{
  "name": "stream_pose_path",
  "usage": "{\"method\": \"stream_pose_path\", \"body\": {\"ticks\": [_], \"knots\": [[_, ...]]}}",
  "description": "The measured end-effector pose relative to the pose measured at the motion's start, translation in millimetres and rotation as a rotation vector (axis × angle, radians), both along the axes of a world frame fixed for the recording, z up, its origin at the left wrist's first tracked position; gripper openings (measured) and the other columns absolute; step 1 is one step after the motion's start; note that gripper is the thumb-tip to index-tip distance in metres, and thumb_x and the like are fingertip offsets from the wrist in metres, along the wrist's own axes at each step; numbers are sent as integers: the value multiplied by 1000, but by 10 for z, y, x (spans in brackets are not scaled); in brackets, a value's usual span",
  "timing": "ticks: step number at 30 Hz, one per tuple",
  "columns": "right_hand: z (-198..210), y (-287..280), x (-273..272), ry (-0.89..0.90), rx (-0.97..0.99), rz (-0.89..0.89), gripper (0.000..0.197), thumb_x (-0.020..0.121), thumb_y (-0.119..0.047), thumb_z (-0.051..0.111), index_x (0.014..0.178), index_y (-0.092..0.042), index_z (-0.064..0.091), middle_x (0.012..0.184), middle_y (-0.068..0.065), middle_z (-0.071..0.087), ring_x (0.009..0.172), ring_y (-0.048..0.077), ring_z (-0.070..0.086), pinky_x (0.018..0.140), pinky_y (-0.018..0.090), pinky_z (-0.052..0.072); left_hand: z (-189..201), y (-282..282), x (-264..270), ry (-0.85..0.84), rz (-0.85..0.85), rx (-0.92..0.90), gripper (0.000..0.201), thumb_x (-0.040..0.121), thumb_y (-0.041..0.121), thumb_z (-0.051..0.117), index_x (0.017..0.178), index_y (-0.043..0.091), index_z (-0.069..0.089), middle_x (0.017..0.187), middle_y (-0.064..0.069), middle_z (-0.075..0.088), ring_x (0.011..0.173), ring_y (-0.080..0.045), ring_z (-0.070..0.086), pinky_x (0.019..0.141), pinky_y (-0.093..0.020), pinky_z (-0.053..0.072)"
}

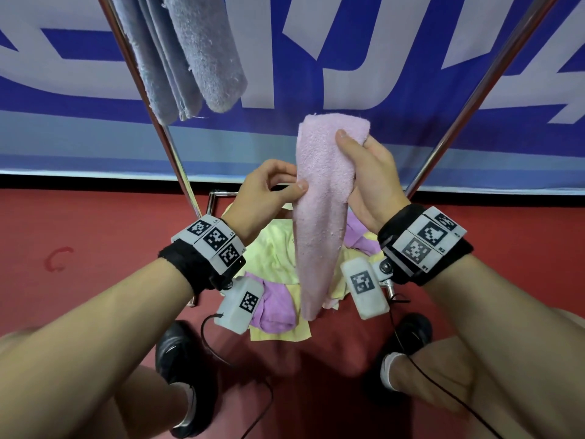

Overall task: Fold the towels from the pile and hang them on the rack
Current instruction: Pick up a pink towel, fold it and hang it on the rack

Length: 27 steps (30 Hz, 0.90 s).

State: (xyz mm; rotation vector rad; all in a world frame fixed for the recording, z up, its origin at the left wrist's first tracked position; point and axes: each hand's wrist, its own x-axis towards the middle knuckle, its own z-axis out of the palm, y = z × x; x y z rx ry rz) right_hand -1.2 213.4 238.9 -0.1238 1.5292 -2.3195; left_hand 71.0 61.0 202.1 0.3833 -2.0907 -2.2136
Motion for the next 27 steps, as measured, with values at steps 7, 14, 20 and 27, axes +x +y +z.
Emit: {"method": "stream_pose_path", "body": {"ticks": [7, 14, 20, 27], "knots": [[10, 39, -43, -28, 63, 60, 22, 100, -2, 59, 121, 3, 64, 111, 16, 75, 98, 24, 75, 84, 35, 62, 8, -61, -18, -20, 61, -149, 7, 89, 13, 74, 88, 9, 69, 81, -4, 70, 72, -8, 62, 70, -20, 50], [-108, 41, -148, -8, 146, -19, 30, 98, -2, 62, 127, 4, 63, 117, 18, 73, 107, 27, 73, 91, 39, 60, 13, 40, 20, -3, -20, -92, 13, 89, 11, 74, 90, 2, 64, 81, -14, 63, 73, -19, 61, 73, -28, 56], [-172, 5, -13, -200, -12, 344, 47, 100, -23, 56, 138, 4, 55, 129, 23, 67, 124, 31, 65, 107, 40, 51, 182, -28, -9, 34, 113, -24, 8, 90, 4, 70, 84, 8, 67, 71, -5, 67, 61, -14, 61, 61, -26, 52], [-363, -184, 123, -44, 176, 279, 38, 96, -13, 69, 128, 6, 64, 124, 21, 71, 120, 32, 67, 112, 50, 47, 263, -351, -35, -58, 174, -71, 26, 91, 38, 71, 85, 13, 67, 63, -2, 53, 60, -17, 49, 65, -30, 44]]}}
